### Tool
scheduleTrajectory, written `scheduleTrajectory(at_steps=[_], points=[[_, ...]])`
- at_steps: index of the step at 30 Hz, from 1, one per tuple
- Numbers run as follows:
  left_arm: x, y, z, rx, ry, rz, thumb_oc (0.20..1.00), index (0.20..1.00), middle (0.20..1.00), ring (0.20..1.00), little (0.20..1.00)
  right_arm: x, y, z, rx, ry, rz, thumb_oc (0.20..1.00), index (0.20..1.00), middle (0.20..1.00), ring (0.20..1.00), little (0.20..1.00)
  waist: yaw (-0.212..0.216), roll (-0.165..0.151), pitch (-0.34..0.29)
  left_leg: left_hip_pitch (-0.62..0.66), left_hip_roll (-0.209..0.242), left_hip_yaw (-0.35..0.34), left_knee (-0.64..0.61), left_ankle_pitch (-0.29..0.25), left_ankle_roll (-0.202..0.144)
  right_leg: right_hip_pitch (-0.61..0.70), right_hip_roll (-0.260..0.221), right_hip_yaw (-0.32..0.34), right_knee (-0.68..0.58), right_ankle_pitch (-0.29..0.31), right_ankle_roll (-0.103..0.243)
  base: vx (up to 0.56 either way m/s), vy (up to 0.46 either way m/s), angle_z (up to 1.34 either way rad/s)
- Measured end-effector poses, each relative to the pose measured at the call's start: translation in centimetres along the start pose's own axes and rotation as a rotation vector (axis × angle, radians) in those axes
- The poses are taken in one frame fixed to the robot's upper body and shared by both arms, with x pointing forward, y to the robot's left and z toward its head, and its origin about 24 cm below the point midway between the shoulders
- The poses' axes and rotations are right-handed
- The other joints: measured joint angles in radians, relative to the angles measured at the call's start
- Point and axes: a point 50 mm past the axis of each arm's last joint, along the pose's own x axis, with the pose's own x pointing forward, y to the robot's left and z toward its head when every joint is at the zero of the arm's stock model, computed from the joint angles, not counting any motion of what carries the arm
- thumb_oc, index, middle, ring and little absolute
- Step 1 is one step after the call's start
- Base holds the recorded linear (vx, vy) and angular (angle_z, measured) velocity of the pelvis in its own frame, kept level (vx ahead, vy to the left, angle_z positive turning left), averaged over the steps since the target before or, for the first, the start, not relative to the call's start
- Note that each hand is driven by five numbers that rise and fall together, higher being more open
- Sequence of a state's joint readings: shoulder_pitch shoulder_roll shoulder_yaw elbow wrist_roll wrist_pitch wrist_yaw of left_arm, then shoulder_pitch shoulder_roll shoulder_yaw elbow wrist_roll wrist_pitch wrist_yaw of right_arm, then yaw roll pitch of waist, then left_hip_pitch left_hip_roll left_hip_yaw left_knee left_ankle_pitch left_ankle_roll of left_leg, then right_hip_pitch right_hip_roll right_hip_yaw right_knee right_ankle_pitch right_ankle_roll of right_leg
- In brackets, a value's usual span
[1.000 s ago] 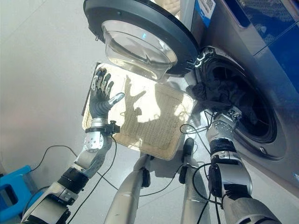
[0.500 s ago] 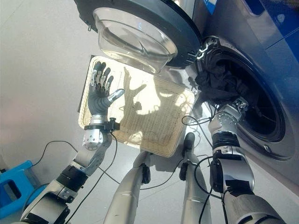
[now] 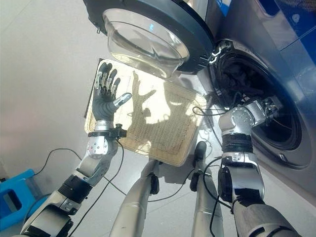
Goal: Put the clothes into the washing machine.
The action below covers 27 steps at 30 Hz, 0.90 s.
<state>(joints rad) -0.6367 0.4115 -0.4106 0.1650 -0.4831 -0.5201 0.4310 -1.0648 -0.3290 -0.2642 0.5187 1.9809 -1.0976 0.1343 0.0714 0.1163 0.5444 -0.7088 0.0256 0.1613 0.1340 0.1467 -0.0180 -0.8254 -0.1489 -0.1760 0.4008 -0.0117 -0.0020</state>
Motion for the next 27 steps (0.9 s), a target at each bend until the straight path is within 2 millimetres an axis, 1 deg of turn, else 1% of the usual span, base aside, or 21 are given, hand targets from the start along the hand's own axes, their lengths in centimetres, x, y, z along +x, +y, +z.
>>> scheduleTrajectory(at_steps=[4,10,15,16,17,19,21,23,27], points=[[0.0,0.0,-0.1,0.005,0.008,-0.001,1.0,1.0,1.0,1.0,1.0,0.0,0.0,0.1,-0.003,-0.008,0.001,0.2,0.2,0.2,0.2,0.2,-0.001,0.0,0.0,0.001,-0.001,0.0,0.003,0.0,0.0,0.0,-0.007,-0.001,0.005,0.0,0.0,0.02,0.006,0.01],[0.1,-0.5,0.5,0.02,-0.028,-0.029,1.0,1.0,1.0,1.0,1.0,0.1,0.0,0.1,-0.001,-0.005,0.022,0.2,0.2,0.2,0.2,0.2,0.0,0.004,0.001,0.001,-0.005,0.0,0.012,0.0,0.0,0.0,-0.012,0.0,0.014,0.0,0.0,0.02,0.001,0.01],[0.1,-0.4,0.5,0.02,-0.027,-0.025,1.0,1.0,1.0,1.0,1.0,0.2,-0.3,0.2,-0.02,-0.002,0.018,0.2,0.2,0.2,0.2,0.2,0.0,0.006,0.001,0.001,-0.005,0.0,0.015,0.0,0.0,0.0,-0.013,0.0,0.019,0.0,0.0,0.0,0.0,0.0],[0.1,-0.4,0.5,0.02,-0.027,-0.024,1.0,1.0,1.0,1.0,1.0,0.2,-0.4,0.2,-0.028,-0.004,0.016,0.216,0.216,0.216,0.216,0.216,0.0,0.006,0.001,0.001,-0.005,0.0,0.016,0.0,0.0,0.0,-0.013,0.0,0.019,0.0,0.0,0.0,0.0,0.0],[0.1,-0.4,0.5,0.02,-0.027,-0.022,1.0,1.0,1.0,1.0,1.0,0.3,-0.6,0.3,-0.037,-0.007,0.011,1.0,1.0,1.0,1.0,1.0,0.0,0.006,0.001,0.001,-0.006,0.0,0.016,0.0,0.0,0.0,-0.013,0.0,0.019,0.0,0.0,0.0,0.0,0.0],[0.1,-0.4,0.5,0.02,-0.028,-0.02,1.0,1.0,1.0,1.0,1.0,0.3,-0.8,0.4,-0.049,-0.01,0.005,1.0,1.0,1.0,1.0,1.0,-0.001,0.006,0.001,0.001,-0.006,0.0,0.016,0.0,0.0,0.0,-0.013,0.0,0.019,0.0,0.0,0.0,0.0,0.0],[0.1,-0.4,0.6,0.02,-0.029,-0.014,1.0,1.0,1.0,1.0,1.0,0.7,-1.7,0.9,-0.106,-0.031,-0.046,1.0,1.0,1.0,1.0,1.0,-0.004,0.006,0.001,0.001,-0.008,0.0,0.018,0.0,0.001,0.0,-0.013,0.0,0.021,0.0,0.0,0.0,0.0,0.0],[0.1,-0.4,0.6,0.02,-0.029,-0.009,1.0,1.0,1.0,1.0,1.0,0.7,-2.0,1.0,-0.117,-0.035,-0.062,1.0,1.0,1.0,1.0,1.0,-0.004,0.006,0.001,0.001,-0.009,0.0,0.018,0.0,0.001,0.0,-0.013,0.0,0.021,0.0,0.001,0.0,0.0,0.0],[0.1,-0.3,0.6,0.02,-0.03,0.009,1.0,1.0,1.0,1.0,1.0,1.4,-3.7,1.5,-0.192,-0.002,-0.226,1.0,1.0,1.0,1.0,1.0,-0.006,0.006,0.001,0.001,-0.009,0.0,0.02,0.001,0.002,0.001,-0.013,0.0,0.022,0.001,0.002,0.0,0.008,0.0]])
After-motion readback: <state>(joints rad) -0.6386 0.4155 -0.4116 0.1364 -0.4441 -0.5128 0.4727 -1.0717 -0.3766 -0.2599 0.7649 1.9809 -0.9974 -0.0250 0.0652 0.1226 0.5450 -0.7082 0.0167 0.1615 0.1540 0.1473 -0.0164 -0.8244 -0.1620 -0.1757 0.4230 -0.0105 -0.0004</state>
